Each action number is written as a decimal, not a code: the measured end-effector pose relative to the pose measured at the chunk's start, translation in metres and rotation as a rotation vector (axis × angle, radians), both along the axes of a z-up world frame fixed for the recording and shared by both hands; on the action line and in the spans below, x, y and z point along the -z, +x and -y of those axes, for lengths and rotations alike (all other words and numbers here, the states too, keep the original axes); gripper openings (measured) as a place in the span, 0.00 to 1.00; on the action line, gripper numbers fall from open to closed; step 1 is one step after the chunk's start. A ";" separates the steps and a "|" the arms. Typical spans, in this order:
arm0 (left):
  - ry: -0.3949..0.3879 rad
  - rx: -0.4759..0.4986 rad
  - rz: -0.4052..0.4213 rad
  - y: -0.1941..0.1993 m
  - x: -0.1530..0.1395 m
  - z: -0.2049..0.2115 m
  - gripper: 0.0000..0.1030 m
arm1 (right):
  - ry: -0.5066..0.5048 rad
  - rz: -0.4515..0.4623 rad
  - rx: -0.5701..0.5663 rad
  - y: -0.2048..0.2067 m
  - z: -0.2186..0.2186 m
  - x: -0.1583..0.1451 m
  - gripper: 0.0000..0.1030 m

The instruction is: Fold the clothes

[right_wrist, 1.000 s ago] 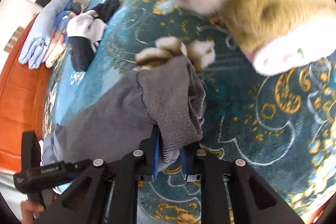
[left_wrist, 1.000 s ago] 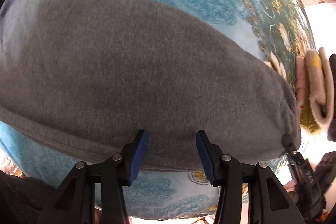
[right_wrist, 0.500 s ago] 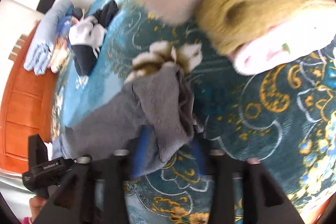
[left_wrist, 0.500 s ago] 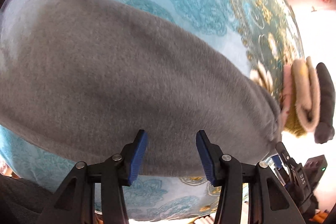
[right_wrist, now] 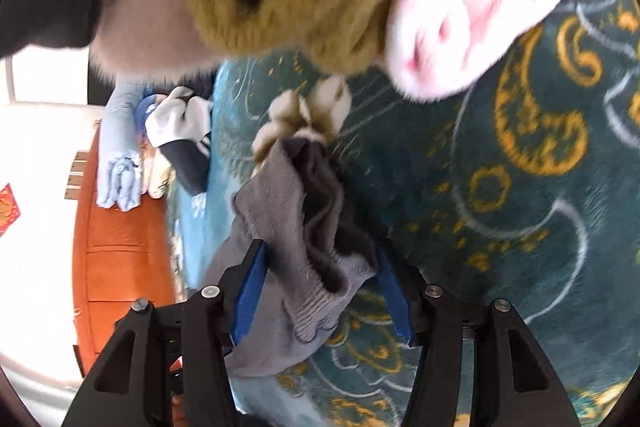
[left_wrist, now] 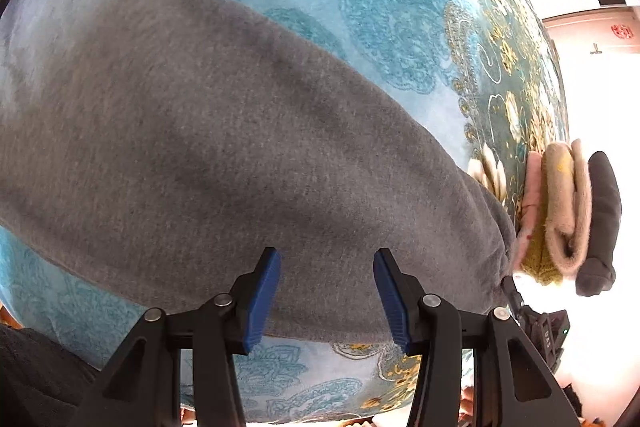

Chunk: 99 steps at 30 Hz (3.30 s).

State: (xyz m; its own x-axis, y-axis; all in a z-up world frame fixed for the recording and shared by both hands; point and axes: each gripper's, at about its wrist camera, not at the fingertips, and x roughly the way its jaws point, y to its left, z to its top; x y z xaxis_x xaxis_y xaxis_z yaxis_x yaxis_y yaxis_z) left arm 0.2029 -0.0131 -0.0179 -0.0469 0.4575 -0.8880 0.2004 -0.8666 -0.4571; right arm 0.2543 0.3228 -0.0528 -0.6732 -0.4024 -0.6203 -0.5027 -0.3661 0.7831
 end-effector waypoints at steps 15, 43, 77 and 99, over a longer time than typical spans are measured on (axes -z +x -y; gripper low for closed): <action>-0.032 -0.037 0.048 -0.001 0.012 0.005 0.51 | -0.122 0.046 0.110 -0.001 0.005 0.003 0.15; -0.011 -0.427 -0.323 0.056 -0.081 0.211 0.51 | 0.285 -0.128 -0.729 -0.188 0.343 -0.118 0.14; -0.008 -0.378 -0.135 -0.014 -0.004 0.177 0.59 | 0.145 0.001 -0.699 -0.225 0.260 -0.051 0.43; -0.062 -0.599 -0.190 0.031 -0.003 0.241 0.12 | 0.342 -0.124 -0.988 -0.191 0.303 -0.061 0.43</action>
State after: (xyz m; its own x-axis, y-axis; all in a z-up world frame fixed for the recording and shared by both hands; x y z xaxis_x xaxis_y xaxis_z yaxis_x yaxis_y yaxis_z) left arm 0.2335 -0.2539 -0.0145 -0.4388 0.2514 -0.8627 0.5788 -0.6553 -0.4854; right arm 0.0630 0.0199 0.0080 -0.2073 -0.6236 -0.7538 0.2162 -0.7806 0.5864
